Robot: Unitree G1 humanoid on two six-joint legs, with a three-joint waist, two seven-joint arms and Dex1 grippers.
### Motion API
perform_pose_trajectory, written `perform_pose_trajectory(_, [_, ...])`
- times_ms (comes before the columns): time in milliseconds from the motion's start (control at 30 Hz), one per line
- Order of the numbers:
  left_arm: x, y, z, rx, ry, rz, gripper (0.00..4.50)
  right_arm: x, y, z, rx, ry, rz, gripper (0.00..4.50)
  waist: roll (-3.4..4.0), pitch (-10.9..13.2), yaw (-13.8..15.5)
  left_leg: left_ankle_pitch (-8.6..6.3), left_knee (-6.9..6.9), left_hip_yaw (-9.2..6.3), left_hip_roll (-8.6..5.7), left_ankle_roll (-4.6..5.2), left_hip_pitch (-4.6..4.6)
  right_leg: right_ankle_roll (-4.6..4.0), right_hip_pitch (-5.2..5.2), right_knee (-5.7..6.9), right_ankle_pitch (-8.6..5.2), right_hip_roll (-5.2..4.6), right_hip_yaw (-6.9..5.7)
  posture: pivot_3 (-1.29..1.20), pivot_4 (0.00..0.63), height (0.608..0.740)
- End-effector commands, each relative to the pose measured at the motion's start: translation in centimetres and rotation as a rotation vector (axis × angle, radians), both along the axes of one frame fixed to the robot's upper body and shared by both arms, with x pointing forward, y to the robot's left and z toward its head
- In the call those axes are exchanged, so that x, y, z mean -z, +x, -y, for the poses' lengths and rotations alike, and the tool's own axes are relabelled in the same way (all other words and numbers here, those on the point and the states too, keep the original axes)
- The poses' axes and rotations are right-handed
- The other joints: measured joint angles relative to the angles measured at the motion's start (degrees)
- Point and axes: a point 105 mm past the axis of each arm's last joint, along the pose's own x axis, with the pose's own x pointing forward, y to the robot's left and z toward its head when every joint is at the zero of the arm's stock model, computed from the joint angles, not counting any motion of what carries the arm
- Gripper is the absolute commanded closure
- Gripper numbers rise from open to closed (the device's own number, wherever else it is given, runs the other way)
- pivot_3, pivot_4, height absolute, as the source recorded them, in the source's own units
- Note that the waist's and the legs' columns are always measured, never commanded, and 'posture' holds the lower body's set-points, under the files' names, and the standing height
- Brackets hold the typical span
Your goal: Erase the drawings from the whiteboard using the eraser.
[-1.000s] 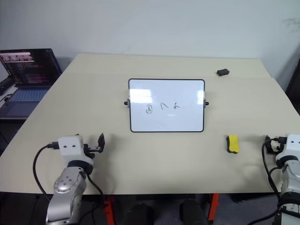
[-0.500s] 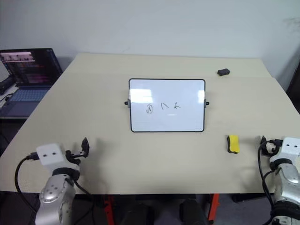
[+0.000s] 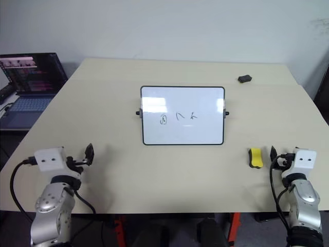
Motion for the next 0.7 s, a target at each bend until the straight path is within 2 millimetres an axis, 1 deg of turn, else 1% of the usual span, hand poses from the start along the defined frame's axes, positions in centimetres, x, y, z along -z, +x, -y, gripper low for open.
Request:
perform_pose_trajectory(33, [-2.7, 0.2, -0.8, 0.073, 0.022, 0.07, 0.0, -2.3, -0.6, 0.6, 0.0, -0.01, 0.07, 0.04, 0.01, 0.01, 0.0, 0.0, 0.0, 0.0, 0.0, 0.0, 0.0, 0.0, -0.01, 0.0, 0.0, 0.0, 0.0, 0.0, 0.15, 0.74])
perform_pose_trajectory(100, [-3.7, 0.3, -0.4, 0.153, -0.005, 0.092, 0.0, -2.9, -0.8, 0.6, -0.018, -0.025, 0.079, 0.04, 0.03, 0.02, 0.0, 0.0, -0.02, 0.0, 0.01, 0.0, -0.02, 0.0, -0.02, -0.01, 0.0, 0.0, 0.0, 0.0, 0.15, 0.74])
perform_pose_trajectory(133, [-4.6, 0.4, 0.2, 0.218, -0.012, 0.104, 0.0, -3.3, -1.1, 0.5, -0.028, -0.016, 0.087, 0.04, 0.05, 0.03, 0.0, 0.0, -0.01, 0.01, 0.01, 0.0, -0.02, 0.0, -0.02, -0.01, 0.0, -0.01, 0.0, 0.0, 0.15, 0.74])
perform_pose_trajectory(200, [-6.8, 0.6, 2.6, 0.411, -0.008, 0.106, 0.0, -4.4, -1.6, -0.3, -0.073, -0.011, 0.095, 0.04, 0.06, 0.07, -0.02, 0.0, -0.01, 0.0, 0.01, 0.0, -0.02, -0.01, -0.02, -0.01, 0.0, -0.02, 0.0, 0.0, 0.15, 0.74])
perform_pose_trajectory(267, [-8.0, 0.2, 5.5, 0.615, 0.012, 0.063, 0.0, -5.3, -2.0, -1.9, -0.161, -0.028, 0.088, 0.04, 0.09, 0.12, 0.0, 0.0, -0.01, -0.08, 0.04, 0.0, -0.1, -0.03, -0.07, 0.02, -0.02, -0.01, -0.07, 0.0, 0.15, 0.74])
perform_pose_trajectory(333, [-8.0, -0.4, 7.3, 0.742, 0.013, -0.003, 0.0, -5.7, -2.3, -3.5, -0.239, 0.013, 0.061, 0.04, 0.2, 0.18, 0.03, 0.0, 0.01, -0.09, 0.02, 0.0, -0.12, -0.04, -0.07, 0.02, -0.02, -0.02, -0.07, 0.0, 0.15, 0.74])
perform_pose_trajectory(400, [-7.9, -1.1, 9.0, 0.869, 0.027, -0.066, 0.0, -6.3, -2.6, -4.3, -0.256, 0.053, 0.056, 0.04, 0.25, 0.17, 0.01, 0.0, 0.0, -0.06, 0.01, 0.0, -0.1, -0.03, -0.06, 0.0, -0.02, -0.03, -0.03, 0.0, 0.15, 0.74])
perform_pose_trajectory(533, [-9.0, -1.1, 11.8, 1.072, 0.088, -0.117, 0.0, -7.0, -2.8, -4.6, -0.222, 0.123, 0.043, 0.04, 0.3, 0.32, -0.01, 0.0, 0.0, -0.09, 0.03, 0.0, -0.09, -0.09, -0.08, 0.03, -0.06, 0.0, -0.07, 0.0, 0.15, 0.74])
perform_pose_trajectory(633, [-9.9, -1.4, 14.5, 1.263, 0.166, -0.151, 0.0, -6.4, -2.9, -4.3, -0.157, 0.151, -0.042, 0.04, 0.31, 0.34, 0.1, 0.0, 0.02, -0.11, 0.02, 0.0, -0.12, -0.23, -0.09, 0.04, -0.14, 0.03, -0.09, 0.0, 0.15, 0.74])
perform_pose_trajectory(700, [-10.1, -1.6, 16.0, 1.379, 0.239, -0.174, 0.0, -5.9, -3.2, -4.2, -0.113, 0.168, -0.108, 0.04, 0.32, 0.34, 0.15, 0.0, 0.01, -0.11, -0.02, 0.0, -0.17, -0.14, -0.09, -0.01, -0.09, 0.02, -0.09, 0.0, 0.15, 0.74])
